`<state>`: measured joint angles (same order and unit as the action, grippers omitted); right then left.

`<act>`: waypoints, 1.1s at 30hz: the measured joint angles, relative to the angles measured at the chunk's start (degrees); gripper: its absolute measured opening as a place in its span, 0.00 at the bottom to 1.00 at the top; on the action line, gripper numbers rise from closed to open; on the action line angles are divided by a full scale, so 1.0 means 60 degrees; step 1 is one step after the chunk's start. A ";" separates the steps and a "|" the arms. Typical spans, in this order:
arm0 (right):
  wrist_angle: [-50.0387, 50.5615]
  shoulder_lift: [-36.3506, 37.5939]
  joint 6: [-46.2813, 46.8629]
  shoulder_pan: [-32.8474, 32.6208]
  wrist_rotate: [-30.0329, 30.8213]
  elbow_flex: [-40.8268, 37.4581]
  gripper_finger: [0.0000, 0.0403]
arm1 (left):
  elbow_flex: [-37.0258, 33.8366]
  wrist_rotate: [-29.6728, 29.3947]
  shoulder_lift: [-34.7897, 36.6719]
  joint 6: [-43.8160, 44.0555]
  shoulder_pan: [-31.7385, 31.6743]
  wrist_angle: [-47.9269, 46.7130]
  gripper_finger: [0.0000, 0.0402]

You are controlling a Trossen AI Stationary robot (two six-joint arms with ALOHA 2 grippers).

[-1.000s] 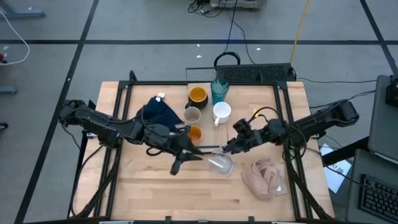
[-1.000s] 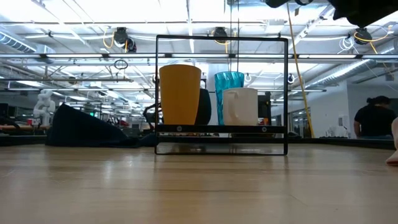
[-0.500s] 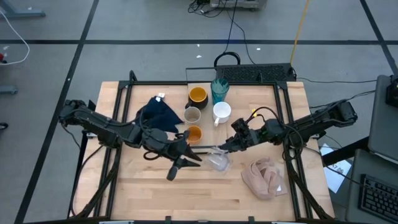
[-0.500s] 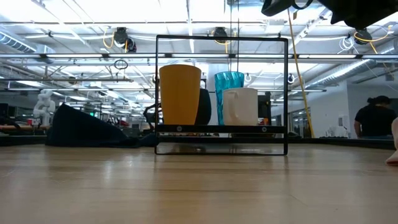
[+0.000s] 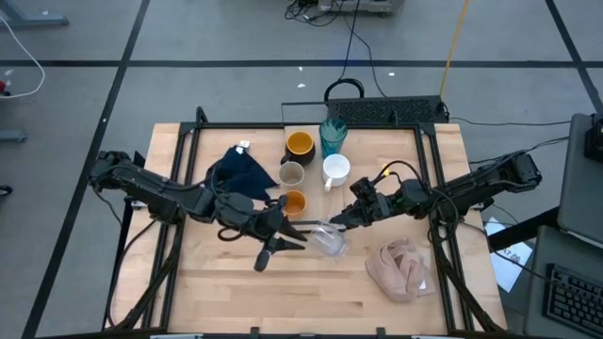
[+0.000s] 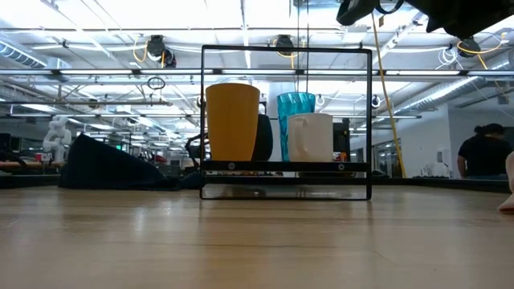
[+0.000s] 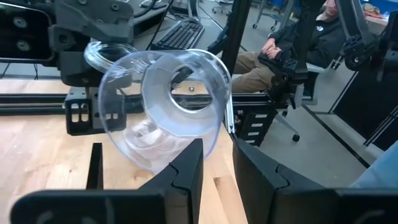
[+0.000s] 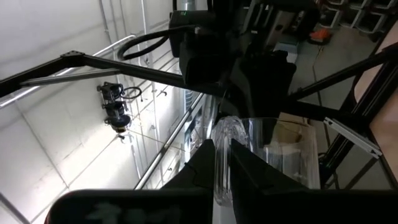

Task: Stack small to large cups/mugs on shelf
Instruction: Put the transparent mug on the shelf

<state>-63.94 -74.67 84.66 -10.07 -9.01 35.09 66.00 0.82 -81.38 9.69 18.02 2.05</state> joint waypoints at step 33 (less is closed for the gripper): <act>0.0503 -0.0069 -0.0503 -0.0073 0.0236 0.0477 0.05 | 0.0004 0.0283 -0.0189 0.0524 -0.0240 0.0955 0.02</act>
<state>-60.92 -75.09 81.64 -10.50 -7.59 37.95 66.02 2.52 -82.52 12.84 16.58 7.77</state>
